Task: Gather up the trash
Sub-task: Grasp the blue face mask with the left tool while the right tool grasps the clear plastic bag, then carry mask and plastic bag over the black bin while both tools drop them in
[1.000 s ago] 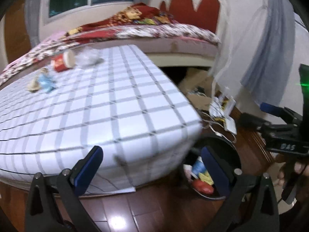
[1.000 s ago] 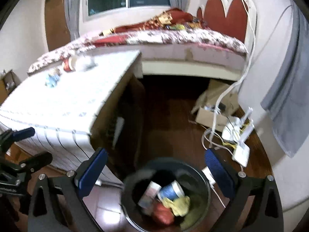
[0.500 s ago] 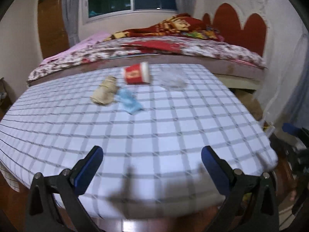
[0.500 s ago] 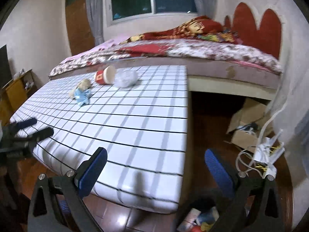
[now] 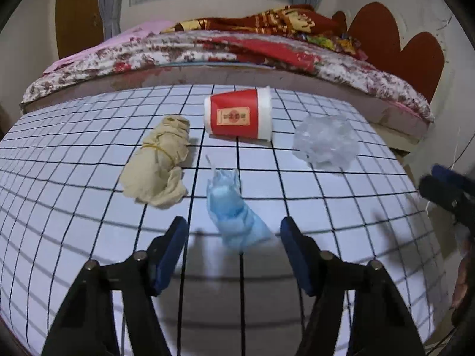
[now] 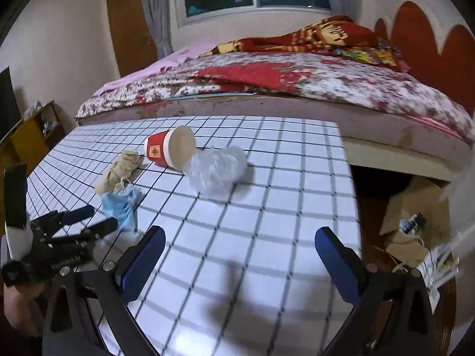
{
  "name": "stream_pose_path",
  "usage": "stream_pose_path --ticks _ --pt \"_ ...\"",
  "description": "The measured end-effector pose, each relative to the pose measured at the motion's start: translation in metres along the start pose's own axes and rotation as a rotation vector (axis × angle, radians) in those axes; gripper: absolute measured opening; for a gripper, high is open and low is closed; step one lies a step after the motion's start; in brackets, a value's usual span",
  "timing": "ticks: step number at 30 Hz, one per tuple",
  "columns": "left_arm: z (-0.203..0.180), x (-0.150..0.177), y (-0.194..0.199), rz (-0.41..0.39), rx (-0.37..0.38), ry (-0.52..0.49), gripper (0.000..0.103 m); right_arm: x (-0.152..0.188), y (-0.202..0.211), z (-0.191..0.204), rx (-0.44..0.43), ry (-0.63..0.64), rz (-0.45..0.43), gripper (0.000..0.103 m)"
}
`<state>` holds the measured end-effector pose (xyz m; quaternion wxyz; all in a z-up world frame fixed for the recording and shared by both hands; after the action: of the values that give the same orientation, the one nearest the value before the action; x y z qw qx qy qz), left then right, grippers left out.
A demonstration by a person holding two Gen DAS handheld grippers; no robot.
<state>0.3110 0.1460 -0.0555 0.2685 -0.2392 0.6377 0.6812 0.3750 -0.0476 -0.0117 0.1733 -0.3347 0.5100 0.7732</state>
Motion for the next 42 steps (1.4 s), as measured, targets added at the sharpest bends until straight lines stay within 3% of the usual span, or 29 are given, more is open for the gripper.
stream_pose_path --ticks 8,10,12,14,16,17,19,26,33,42 --pt "0.006 -0.007 -0.019 0.034 0.007 -0.011 0.061 -0.03 -0.076 0.031 -0.02 0.019 0.085 0.092" --pt "0.005 -0.008 -0.024 0.048 0.011 -0.02 0.055 -0.038 -0.092 0.03 -0.004 -0.012 0.105 0.092" --pt "0.004 -0.008 -0.028 0.065 0.025 -0.024 0.047 -0.043 -0.108 0.029 -0.001 -0.041 0.143 0.083" --pt "0.003 -0.008 -0.029 0.063 0.029 -0.025 0.041 -0.041 -0.12 0.03 0.001 -0.042 0.196 0.049" --pt "0.002 -0.009 -0.029 0.056 0.024 -0.032 0.034 -0.037 -0.117 0.032 -0.011 -0.018 0.202 0.041" --pt "0.002 -0.008 -0.027 0.049 0.032 -0.034 0.026 -0.033 -0.111 0.032 -0.012 -0.004 0.198 0.038" --pt "0.001 -0.007 -0.018 0.026 0.04 -0.035 0.022 -0.026 -0.092 0.031 -0.005 0.022 0.161 0.037" --pt "-0.015 0.003 0.027 -0.068 0.041 -0.048 0.021 -0.002 -0.008 0.015 -0.034 0.02 0.046 0.036" --pt "-0.036 0.026 0.067 -0.114 0.073 -0.045 0.021 0.035 0.065 -0.007 -0.053 -0.001 -0.015 0.036" --pt "-0.085 0.074 0.117 -0.182 0.111 -0.092 0.021 0.129 0.165 -0.072 0.0 -0.066 -0.099 0.036"
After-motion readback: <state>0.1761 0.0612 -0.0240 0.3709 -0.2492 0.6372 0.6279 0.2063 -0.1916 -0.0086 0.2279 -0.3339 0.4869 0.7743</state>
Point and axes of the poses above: each gripper's, at about its wrist camera, not at the fingertips, and y roughly against the way its jaws point, z to its left, x to its underside, the point moved 1 cm from there along -y, roughly the way its jaws point, and after that the axes turned 14 degrees about -y, right-handed, at the moved point
